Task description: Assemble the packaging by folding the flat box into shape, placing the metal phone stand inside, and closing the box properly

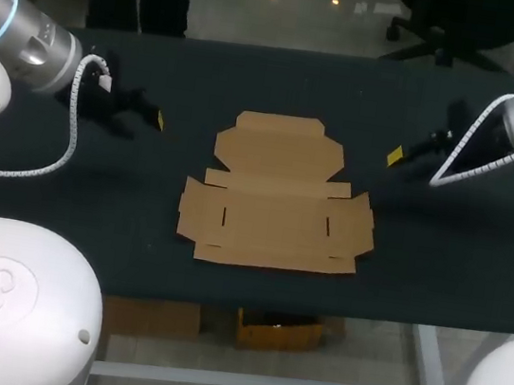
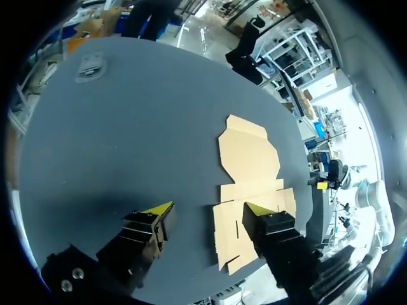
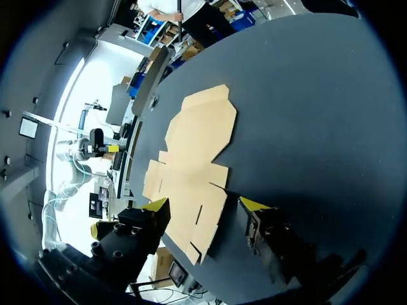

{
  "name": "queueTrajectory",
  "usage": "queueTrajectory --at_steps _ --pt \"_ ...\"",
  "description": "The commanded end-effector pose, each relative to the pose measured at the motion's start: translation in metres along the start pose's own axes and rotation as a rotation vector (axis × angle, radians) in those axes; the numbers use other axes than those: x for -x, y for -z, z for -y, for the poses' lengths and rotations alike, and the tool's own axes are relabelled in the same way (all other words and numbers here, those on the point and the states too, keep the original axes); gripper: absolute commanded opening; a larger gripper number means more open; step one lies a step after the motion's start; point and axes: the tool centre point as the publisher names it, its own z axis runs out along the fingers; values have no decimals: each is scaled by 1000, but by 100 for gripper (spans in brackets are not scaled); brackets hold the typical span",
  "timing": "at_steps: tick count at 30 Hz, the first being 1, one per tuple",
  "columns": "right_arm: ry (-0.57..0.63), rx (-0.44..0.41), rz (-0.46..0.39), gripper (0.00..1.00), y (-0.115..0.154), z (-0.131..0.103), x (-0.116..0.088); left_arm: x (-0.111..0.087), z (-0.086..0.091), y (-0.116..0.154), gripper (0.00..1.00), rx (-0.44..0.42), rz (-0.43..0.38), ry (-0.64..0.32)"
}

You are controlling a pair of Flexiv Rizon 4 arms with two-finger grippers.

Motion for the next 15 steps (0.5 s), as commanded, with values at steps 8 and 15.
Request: queueTrajectory --at_steps 8,15 --pt "34 -3 68 0 -11 -24 -7 -2 -3 -6 0 96 35 53" --pt "22 16 67 0 -22 -30 -2 -2 -7 -14 0 122 30 43"
